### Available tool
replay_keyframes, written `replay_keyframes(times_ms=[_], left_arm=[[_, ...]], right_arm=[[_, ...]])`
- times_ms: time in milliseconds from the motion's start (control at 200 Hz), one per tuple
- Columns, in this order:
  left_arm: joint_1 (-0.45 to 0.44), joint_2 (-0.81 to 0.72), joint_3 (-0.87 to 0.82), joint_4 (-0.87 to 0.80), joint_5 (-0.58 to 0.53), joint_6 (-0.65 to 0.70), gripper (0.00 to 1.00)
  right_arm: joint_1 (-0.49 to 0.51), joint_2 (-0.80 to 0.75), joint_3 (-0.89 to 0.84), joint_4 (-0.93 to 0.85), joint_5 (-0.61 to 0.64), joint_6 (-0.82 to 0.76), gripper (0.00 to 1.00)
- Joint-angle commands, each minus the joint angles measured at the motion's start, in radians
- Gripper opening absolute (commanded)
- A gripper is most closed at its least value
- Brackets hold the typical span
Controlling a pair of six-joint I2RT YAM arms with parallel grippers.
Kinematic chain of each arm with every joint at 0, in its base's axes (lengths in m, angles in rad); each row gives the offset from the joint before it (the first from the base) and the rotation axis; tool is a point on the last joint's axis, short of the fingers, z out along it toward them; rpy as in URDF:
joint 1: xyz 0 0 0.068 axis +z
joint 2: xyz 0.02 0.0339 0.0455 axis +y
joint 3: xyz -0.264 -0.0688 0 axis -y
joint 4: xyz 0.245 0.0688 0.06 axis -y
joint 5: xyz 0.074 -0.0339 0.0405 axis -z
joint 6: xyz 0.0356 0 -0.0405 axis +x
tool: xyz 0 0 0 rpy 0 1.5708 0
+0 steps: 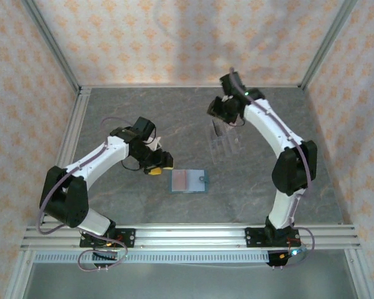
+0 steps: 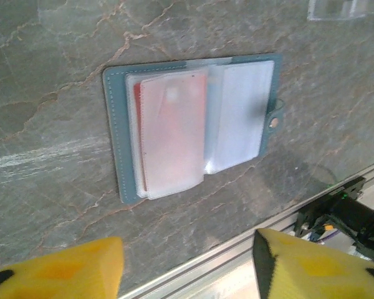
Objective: Put the credit cards into the card holder
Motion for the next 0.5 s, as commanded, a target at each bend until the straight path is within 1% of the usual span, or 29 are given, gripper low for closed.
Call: replay_keyframes(times_ms=[0,75,220,330,460,495], left_arm=[[0.006,-0.046,0.026,-0.021,0.028,0.001,0.66],[0.007,-0.071,0.023,-0.006,0.032,-0.009,0.71],[0.006,-0.123,0.013,0.024,0.034,-0.032,0.81],[0.008,-0.163,-0.003,0.050,0.042,-0.052,0.88],[0.013,-0.206,-0.027,0.074,0.046,-0.059,0.94],[0.016,-0.211,-0.030,0.074,0.043,-0.088,0.95]], right_arm=[[-0.055,0.080,0.105,-0.154,0.075,-0.101,0.43],[-0.092,0.133,0.178,-0.198,0.084,-0.136,0.44],[-0.139,0.213,0.250,-0.223,0.066,-0.176,0.45],[-0.162,0.275,0.292,-0.250,0.032,-0.200,0.44],[-0.170,0.297,0.285,-0.231,-0.004,-0.217,0.40],[-0.170,0.301,0.284,-0.231,-0.013,-0.221,0.39]])
